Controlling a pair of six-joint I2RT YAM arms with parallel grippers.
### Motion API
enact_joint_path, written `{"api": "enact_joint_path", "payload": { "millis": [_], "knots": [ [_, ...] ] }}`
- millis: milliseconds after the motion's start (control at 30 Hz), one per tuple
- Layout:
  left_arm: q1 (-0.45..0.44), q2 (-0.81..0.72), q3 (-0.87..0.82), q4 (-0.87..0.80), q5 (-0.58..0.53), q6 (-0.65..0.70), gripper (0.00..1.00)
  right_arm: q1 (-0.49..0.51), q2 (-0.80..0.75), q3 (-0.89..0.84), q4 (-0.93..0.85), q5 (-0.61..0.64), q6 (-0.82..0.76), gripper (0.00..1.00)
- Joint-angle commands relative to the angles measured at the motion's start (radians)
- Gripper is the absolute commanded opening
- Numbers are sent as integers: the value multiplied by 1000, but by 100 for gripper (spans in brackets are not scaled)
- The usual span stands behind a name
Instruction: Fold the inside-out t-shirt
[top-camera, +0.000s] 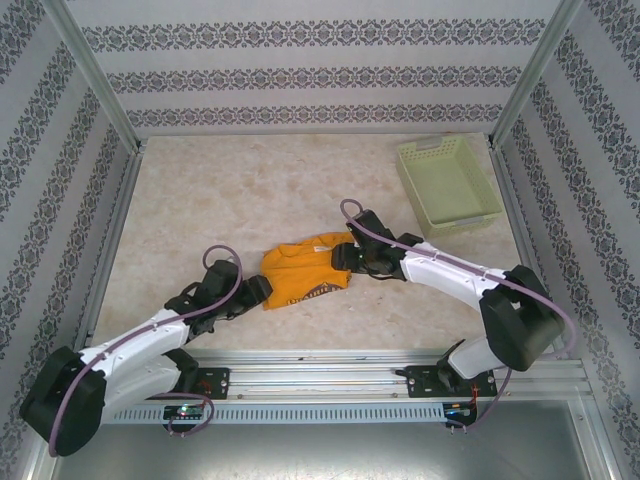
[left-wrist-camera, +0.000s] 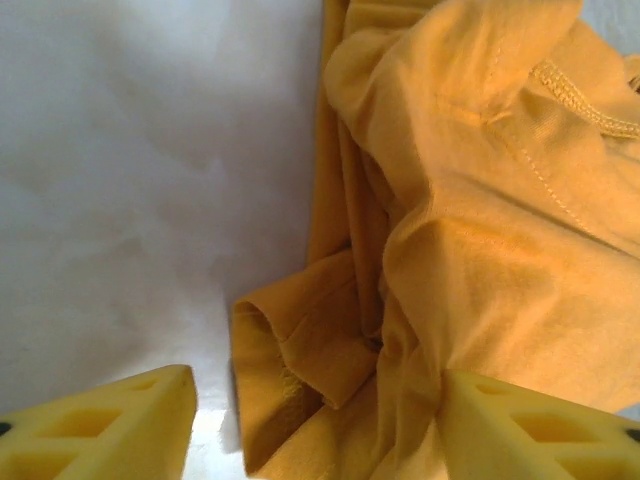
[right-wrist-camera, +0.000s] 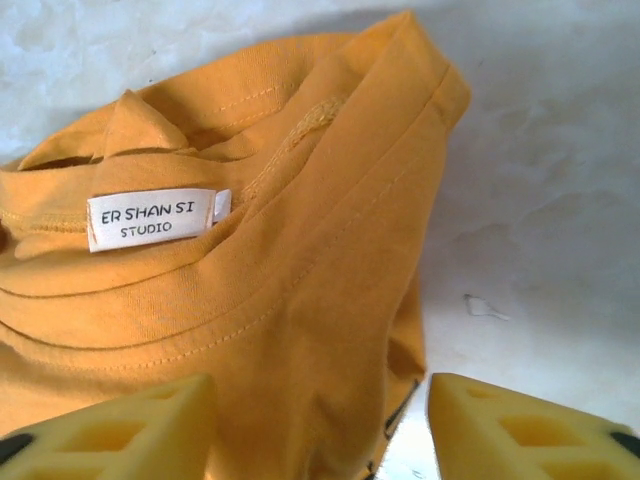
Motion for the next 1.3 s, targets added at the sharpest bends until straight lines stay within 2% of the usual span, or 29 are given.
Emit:
{"api": "enact_joint_path", "payload": {
  "millis": [0, 133, 267, 400, 467, 533, 733, 1067, 1167, 1267],
  "knots": [
    [-13, 70, 1, 253, 53, -45, 56, 11, 49, -13, 48, -38, 65, 46],
    [-15, 196, 0, 430, 106, -42, 41, 26, 74, -54, 79, -12, 91, 30],
    [-13, 284, 9, 515, 134, -33, 23, 46, 90, -78, 110, -19, 101, 20],
    [-4, 293, 18, 453, 95, 8, 6, 52, 66, -80, 80, 11, 87, 21],
    [8, 276, 12, 416, 82, 24, 0, 42, 28, -92, 70, 24, 71, 27],
    [23, 245, -8, 389, 66, 28, 0, 14, -31, -120, 83, 9, 61, 36],
    [38, 191, -41, 326, 19, 45, 0, -64, -130, -197, 175, -98, 56, 34],
    [63, 221, -34, 325, 26, 58, 0, -61, -192, -305, 242, -129, 47, 25],
    [64, 231, -31, 331, 27, 60, 0, -40, -187, -334, 304, -168, 50, 25],
    [65, 237, -29, 331, 27, 63, 0, -1, -175, -333, 341, -180, 48, 31]
  ]
}}
